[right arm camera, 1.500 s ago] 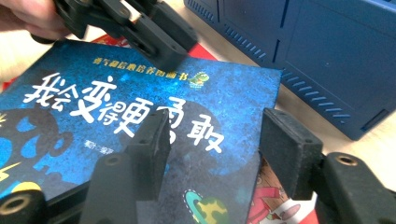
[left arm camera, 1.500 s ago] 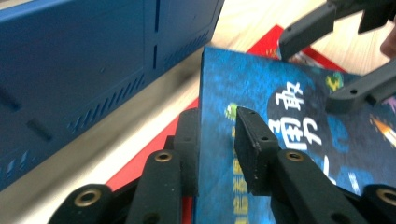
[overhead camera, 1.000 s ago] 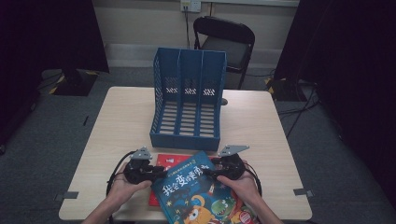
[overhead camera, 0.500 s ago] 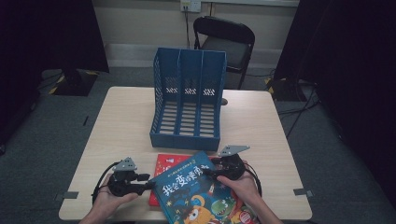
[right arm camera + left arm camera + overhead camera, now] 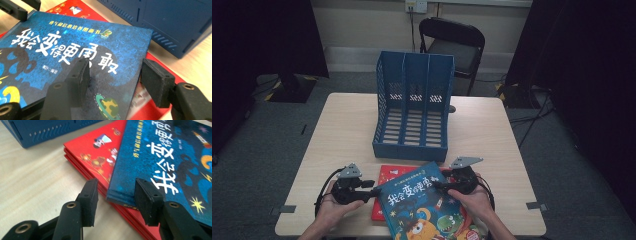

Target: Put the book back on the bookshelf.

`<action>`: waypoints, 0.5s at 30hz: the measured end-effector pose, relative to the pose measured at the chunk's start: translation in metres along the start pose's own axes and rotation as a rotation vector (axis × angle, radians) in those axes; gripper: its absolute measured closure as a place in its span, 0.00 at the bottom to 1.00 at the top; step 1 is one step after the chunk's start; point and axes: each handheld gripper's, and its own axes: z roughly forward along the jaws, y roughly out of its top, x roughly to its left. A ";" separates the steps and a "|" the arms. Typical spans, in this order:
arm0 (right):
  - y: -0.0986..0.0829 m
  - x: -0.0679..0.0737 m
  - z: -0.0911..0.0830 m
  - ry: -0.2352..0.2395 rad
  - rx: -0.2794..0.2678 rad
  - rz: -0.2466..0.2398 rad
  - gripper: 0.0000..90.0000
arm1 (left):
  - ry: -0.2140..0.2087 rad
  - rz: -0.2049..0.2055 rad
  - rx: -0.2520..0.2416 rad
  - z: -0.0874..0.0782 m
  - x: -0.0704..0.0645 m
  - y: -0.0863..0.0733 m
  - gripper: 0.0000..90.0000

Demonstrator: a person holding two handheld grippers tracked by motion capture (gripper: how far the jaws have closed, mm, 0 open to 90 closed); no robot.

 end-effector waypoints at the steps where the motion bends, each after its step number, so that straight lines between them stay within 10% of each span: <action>1: -0.001 -0.001 -0.001 -0.004 -0.001 0.000 0.45 | 0.006 -0.003 -0.002 0.002 0.001 0.002 0.60; 15: -0.005 -0.002 -0.008 -0.081 -0.011 -0.005 0.45 | 0.059 -0.002 0.009 0.020 0.011 0.025 0.59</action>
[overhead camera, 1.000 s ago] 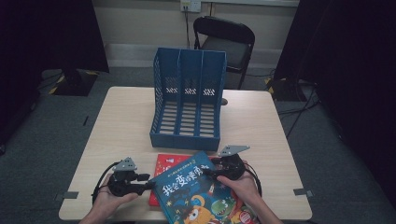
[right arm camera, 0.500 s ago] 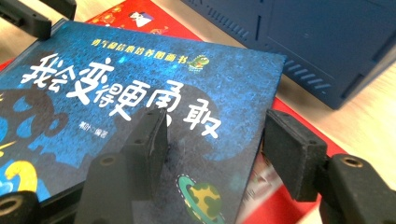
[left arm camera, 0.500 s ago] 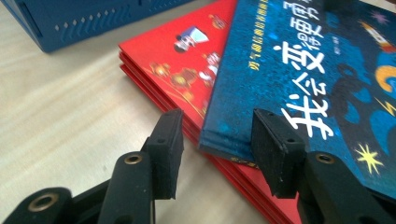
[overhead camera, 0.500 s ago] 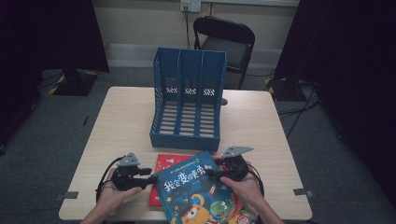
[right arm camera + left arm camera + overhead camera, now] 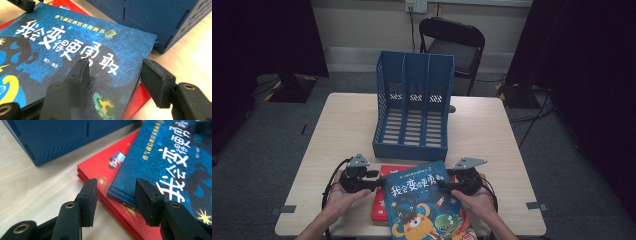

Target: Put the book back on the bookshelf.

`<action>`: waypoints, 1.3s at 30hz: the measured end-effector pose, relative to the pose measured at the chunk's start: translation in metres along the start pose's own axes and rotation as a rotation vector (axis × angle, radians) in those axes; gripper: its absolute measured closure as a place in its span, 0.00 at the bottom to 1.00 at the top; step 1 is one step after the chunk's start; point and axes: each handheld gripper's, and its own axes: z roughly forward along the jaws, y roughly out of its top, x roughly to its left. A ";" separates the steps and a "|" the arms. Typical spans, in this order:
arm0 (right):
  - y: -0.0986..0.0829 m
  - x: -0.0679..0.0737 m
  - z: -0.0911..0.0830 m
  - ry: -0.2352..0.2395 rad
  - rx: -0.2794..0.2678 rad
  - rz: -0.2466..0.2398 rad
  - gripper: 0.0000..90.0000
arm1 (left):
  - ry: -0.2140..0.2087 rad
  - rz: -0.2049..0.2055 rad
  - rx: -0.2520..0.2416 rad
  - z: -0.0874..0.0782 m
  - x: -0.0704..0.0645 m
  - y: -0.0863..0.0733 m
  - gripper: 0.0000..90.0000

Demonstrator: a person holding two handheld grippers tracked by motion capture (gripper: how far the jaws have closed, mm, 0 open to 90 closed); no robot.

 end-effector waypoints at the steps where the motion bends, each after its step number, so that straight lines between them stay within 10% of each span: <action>1: -0.001 -0.001 -0.001 -0.002 -0.003 0.005 0.45 | 0.002 0.000 0.000 0.002 0.001 0.002 0.60; 19: -0.010 -0.009 -0.012 -0.046 -0.020 0.040 0.43 | 0.065 -0.056 -0.046 0.031 0.011 0.029 0.67; 39: -0.014 -0.011 -0.008 0.005 -0.024 0.079 0.23 | -0.109 -0.036 -0.059 0.011 -0.019 -0.003 0.56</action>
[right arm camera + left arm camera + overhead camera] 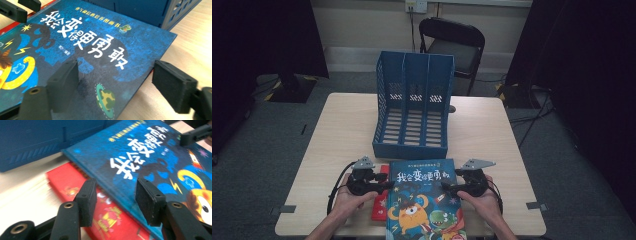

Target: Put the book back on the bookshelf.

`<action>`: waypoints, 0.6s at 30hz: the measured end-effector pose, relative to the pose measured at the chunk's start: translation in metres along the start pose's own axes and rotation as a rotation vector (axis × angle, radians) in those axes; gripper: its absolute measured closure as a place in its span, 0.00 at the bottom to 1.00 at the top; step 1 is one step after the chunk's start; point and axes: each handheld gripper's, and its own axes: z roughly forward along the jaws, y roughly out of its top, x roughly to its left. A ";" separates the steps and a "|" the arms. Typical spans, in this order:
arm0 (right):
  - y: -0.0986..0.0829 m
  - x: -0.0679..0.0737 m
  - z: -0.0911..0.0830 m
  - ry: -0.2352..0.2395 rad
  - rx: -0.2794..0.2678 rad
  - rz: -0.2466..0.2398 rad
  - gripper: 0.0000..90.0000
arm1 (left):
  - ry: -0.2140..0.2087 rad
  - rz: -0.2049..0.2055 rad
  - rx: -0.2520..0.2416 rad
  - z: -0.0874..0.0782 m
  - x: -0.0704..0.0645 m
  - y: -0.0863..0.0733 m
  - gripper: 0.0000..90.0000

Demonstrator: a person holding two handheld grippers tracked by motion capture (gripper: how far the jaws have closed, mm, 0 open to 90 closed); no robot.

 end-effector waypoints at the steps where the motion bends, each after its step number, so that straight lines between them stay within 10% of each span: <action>1: 0.000 0.000 0.000 0.000 0.003 0.004 0.22 | -0.009 0.001 -0.005 0.001 -0.001 0.000 0.55; 6: -0.002 0.002 0.001 0.011 0.011 -0.005 0.15 | -0.020 -0.024 -0.042 0.003 -0.001 -0.004 0.52; 18: -0.003 -0.016 -0.004 0.027 0.042 0.054 0.15 | 0.021 0.063 0.002 0.015 -0.015 0.006 0.48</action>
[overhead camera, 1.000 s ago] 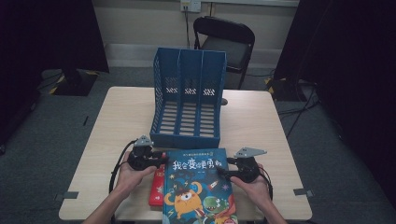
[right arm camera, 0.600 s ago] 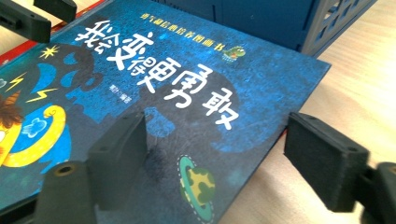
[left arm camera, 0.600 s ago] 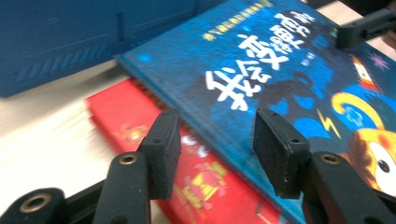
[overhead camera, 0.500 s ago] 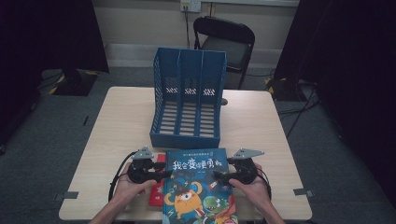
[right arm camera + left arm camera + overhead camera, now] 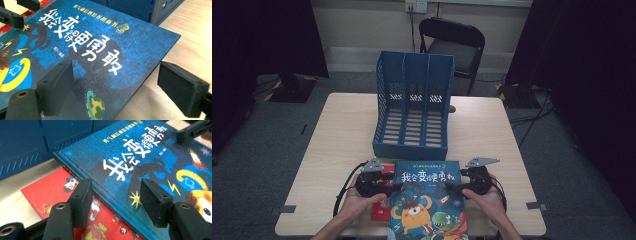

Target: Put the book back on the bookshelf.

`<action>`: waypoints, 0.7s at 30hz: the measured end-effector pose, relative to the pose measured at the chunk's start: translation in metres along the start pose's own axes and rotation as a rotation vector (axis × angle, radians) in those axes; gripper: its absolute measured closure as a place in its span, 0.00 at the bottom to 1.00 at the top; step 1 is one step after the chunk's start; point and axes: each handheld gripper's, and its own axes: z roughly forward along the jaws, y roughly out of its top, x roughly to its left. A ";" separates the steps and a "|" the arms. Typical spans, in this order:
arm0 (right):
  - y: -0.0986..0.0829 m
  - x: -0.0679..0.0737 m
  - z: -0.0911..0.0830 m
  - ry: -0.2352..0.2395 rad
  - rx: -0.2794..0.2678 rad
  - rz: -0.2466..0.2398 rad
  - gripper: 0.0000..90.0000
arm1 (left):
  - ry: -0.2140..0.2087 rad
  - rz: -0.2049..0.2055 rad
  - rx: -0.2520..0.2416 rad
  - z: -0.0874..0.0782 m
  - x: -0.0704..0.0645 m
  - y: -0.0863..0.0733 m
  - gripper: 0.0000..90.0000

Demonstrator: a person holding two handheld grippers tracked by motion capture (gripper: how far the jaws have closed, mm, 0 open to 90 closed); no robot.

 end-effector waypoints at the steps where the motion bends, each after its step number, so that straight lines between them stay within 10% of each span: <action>1: 0.000 0.000 0.000 -0.002 0.000 0.004 0.15 | 0.001 -0.004 -0.002 0.000 0.000 0.000 0.48; 21: 0.006 0.005 -0.004 -0.010 -0.022 -0.018 0.15 | -0.033 -0.077 -0.020 -0.001 0.007 0.000 0.49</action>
